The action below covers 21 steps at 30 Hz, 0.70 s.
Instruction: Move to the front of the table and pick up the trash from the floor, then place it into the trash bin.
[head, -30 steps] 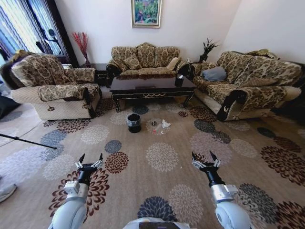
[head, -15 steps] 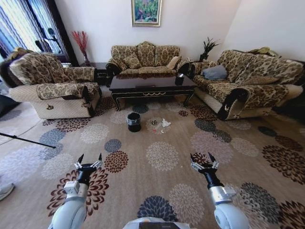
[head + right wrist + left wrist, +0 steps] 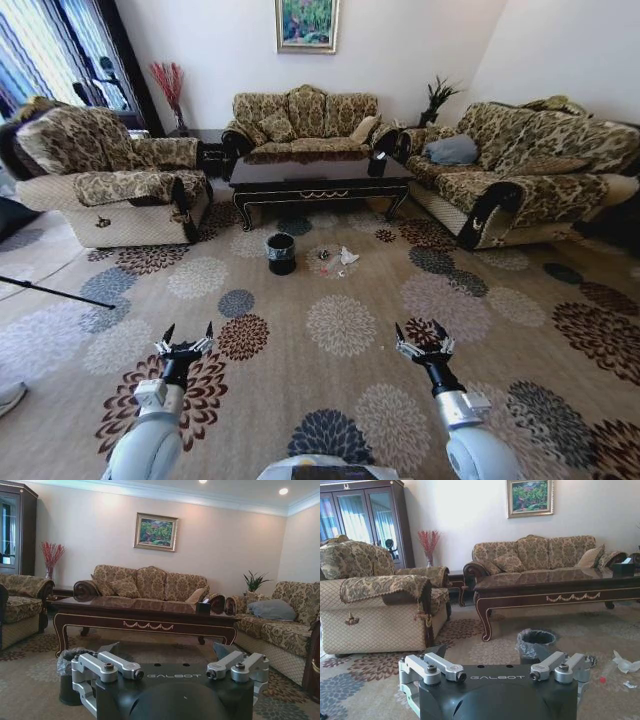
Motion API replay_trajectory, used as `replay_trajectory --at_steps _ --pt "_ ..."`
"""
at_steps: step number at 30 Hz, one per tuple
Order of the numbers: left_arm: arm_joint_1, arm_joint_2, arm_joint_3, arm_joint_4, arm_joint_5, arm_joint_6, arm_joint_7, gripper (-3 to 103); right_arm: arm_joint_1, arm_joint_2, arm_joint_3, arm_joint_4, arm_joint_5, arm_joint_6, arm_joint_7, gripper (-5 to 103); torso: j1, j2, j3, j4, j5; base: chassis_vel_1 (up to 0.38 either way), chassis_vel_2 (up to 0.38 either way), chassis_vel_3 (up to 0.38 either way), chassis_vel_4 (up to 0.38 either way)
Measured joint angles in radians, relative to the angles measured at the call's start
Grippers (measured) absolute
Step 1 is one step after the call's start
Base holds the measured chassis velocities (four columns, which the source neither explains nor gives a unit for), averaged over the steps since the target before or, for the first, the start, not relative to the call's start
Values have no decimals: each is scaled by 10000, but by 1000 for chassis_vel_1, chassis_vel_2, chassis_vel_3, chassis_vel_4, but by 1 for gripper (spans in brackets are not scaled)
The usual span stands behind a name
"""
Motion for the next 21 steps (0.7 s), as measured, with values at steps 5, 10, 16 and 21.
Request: replay_trajectory --at_steps 5,10,16,21 --pt "69 7 -101 9 -35 -172 20 100 -63 3 32 8 -2 57 -23 100 -94 -223 -130 -2 0 0 0 0 0" --pt "90 27 -128 22 -56 -189 38 100 -114 68 22 13 -19 122 -38 100 -186 -453 -269 -1 0 0 0 0 0" --pt "46 -41 -56 83 -17 -195 46 100 -186 90 35 14 -89 170 -48 100 -306 -721 -418 -1 0 0 0 0 0" --pt "27 -29 -45 146 -9 -214 79 100 -250 209 -31 49 -205 172 -51 100 -405 -971 -568 0 0 0 0 0 0"
